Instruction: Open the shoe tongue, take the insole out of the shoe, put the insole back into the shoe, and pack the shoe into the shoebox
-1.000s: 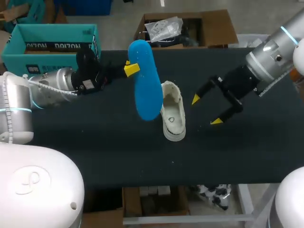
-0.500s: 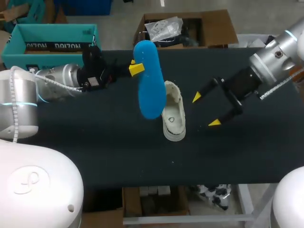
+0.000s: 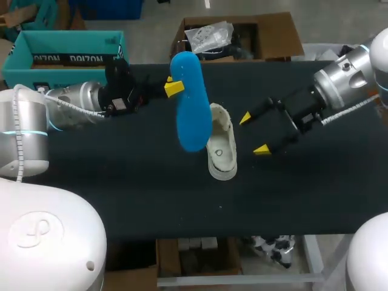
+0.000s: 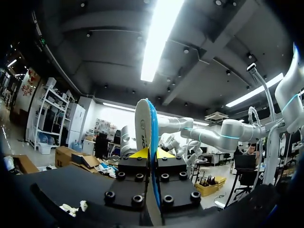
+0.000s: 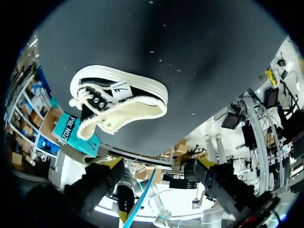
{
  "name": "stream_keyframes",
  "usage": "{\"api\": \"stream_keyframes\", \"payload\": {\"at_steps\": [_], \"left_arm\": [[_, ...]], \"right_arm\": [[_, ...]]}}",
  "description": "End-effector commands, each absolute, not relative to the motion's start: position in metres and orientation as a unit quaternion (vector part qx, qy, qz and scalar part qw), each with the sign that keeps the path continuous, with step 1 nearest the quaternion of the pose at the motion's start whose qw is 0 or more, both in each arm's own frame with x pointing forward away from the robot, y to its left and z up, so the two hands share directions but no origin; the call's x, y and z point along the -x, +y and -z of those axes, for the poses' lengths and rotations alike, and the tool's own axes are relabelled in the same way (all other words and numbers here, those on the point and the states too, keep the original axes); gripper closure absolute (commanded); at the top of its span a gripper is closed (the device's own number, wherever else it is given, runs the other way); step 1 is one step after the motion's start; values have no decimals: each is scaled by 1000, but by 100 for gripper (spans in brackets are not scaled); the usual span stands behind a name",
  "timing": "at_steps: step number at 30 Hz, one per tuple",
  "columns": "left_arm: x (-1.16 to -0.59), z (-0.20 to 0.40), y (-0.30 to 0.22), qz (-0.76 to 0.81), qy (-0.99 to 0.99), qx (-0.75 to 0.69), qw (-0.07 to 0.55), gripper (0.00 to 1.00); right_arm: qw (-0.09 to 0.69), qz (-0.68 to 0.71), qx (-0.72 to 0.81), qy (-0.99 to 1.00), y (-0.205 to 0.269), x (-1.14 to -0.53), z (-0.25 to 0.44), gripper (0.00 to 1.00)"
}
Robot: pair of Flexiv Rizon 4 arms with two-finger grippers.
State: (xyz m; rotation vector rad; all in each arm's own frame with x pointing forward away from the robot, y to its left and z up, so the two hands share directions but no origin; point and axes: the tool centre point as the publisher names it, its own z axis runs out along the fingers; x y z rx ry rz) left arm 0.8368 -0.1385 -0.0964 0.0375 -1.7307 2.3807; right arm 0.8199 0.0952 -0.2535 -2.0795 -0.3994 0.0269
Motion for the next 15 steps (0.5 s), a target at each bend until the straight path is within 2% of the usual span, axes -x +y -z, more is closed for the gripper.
{"api": "stream_keyframes", "payload": {"at_steps": [1, 6, 10, 15], "left_arm": [[-837, 97, -139, -806, -584, -13, 99, 100], [-837, 97, -139, -806, -584, -13, 99, 100], [-837, 97, -139, -806, -584, -13, 99, 100], [-852, 107, -150, -809, -580, 39, 84, 100]], "right_arm": [[502, -19, 857, -111, 91, -815, 258, 0], [502, -19, 857, -111, 91, -815, 258, 0], [536, -26, 840, -85, 95, -827, 261, 0], [552, -34, 832, -45, 102, -835, 257, 0]]}}
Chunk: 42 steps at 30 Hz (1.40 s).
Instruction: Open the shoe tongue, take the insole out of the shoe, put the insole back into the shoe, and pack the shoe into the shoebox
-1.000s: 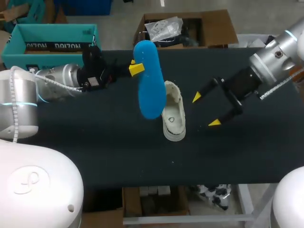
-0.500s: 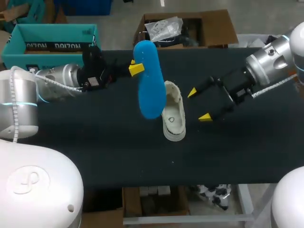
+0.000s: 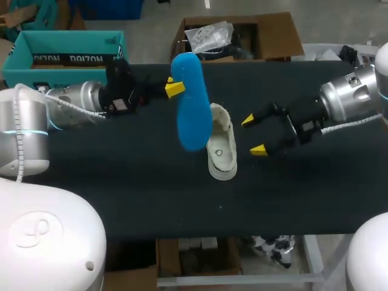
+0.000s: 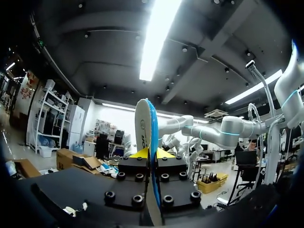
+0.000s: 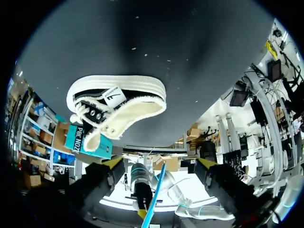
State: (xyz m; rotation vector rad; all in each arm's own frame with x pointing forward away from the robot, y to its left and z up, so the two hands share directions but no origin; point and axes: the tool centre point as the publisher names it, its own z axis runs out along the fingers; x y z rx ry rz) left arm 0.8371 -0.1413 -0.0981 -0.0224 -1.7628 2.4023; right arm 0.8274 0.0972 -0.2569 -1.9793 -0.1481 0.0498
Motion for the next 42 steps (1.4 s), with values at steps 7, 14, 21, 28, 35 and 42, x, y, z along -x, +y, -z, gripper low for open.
{"api": "stream_keyframes", "payload": {"at_steps": [7, 14, 21, 28, 35, 42], "left_arm": [[-867, 126, -174, -803, -578, 95, 105, 100], [-875, 147, -197, -805, -565, 153, 100, 100], [-876, 156, -210, -810, -547, 182, 109, 100], [-877, 162, -216, -814, -535, 195, 119, 100], [-878, 163, -215, -805, -541, 207, 130, 93], [-879, 153, -196, -758, -571, 269, 164, 0]], "right_arm": [[575, -43, 817, -11, 114, -847, 260, 0], [599, -40, 799, -1, 126, -857, 262, 12], [607, -32, 794, 4, 134, -861, 260, 53], [611, -25, 791, 7, 135, -861, 260, 89], [619, -18, 785, -4, 132, -857, 260, 100], [620, -2, 783, -53, 126, -840, 259, 100]]}}
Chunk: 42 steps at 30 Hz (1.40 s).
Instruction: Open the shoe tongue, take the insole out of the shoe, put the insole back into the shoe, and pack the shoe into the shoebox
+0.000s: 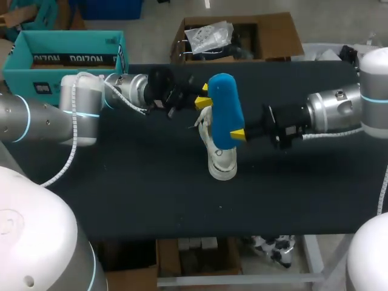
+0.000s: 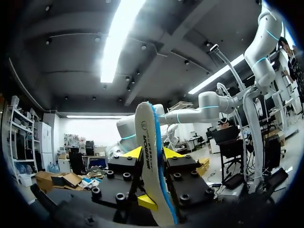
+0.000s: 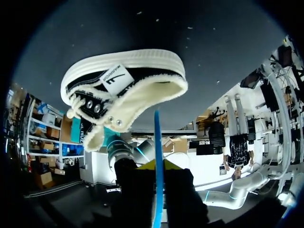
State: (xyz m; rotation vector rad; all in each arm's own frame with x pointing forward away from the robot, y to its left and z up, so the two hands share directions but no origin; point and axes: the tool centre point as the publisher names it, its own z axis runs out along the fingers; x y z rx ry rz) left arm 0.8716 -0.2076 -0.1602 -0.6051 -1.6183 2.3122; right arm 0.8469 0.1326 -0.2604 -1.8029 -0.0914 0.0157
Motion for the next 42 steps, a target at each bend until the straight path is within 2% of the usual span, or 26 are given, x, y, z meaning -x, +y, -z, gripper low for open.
{"api": "stream_keyframes", "payload": {"at_steps": [1, 6, 16, 29, 42], "left_arm": [[-878, 151, -191, -743, -579, 287, 173, 0], [-876, 146, -172, -687, -612, 342, 192, 0], [-869, 145, -136, -546, -671, 420, 273, 0], [-871, 145, -133, -541, -678, 417, 272, 0], [-888, 156, -141, -535, -678, 438, 248, 0]], "right_arm": [[620, 0, 782, -61, 125, -836, 258, 100], [608, 7, 790, -81, 121, -822, 252, 100], [621, 0, 762, -182, 119, -800, 241, 100], [622, -3, 760, -188, 119, -798, 240, 100], [616, -3, 757, -217, 125, -763, 234, 100]]}}
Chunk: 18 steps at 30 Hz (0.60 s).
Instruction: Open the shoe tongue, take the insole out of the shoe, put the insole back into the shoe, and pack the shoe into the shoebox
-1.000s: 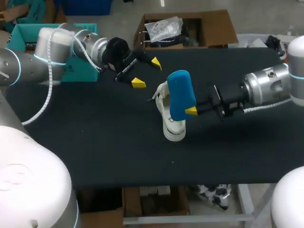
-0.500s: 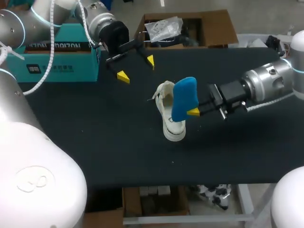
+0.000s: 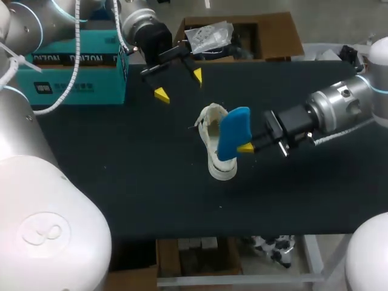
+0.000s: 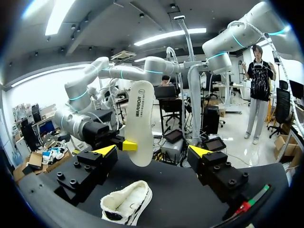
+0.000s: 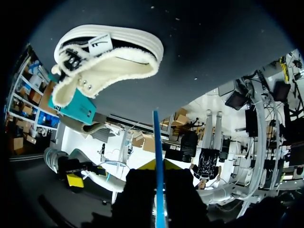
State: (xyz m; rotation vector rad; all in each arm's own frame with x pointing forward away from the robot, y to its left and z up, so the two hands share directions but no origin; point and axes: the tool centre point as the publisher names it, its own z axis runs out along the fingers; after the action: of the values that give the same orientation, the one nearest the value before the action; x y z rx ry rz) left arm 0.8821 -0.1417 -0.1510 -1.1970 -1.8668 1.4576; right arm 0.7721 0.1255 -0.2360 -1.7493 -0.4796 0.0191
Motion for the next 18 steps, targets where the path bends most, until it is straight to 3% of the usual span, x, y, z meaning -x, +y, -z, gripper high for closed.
{"api": "stream_keyframes", "payload": {"at_steps": [1, 18], "left_arm": [[-888, 156, -141, -529, -681, 440, 249, 0], [-887, 155, -141, -522, -682, 443, 258, 0]], "right_arm": [[616, -4, 755, -225, 125, -761, 234, 100], [618, -7, 750, -237, 124, -759, 235, 100]]}}
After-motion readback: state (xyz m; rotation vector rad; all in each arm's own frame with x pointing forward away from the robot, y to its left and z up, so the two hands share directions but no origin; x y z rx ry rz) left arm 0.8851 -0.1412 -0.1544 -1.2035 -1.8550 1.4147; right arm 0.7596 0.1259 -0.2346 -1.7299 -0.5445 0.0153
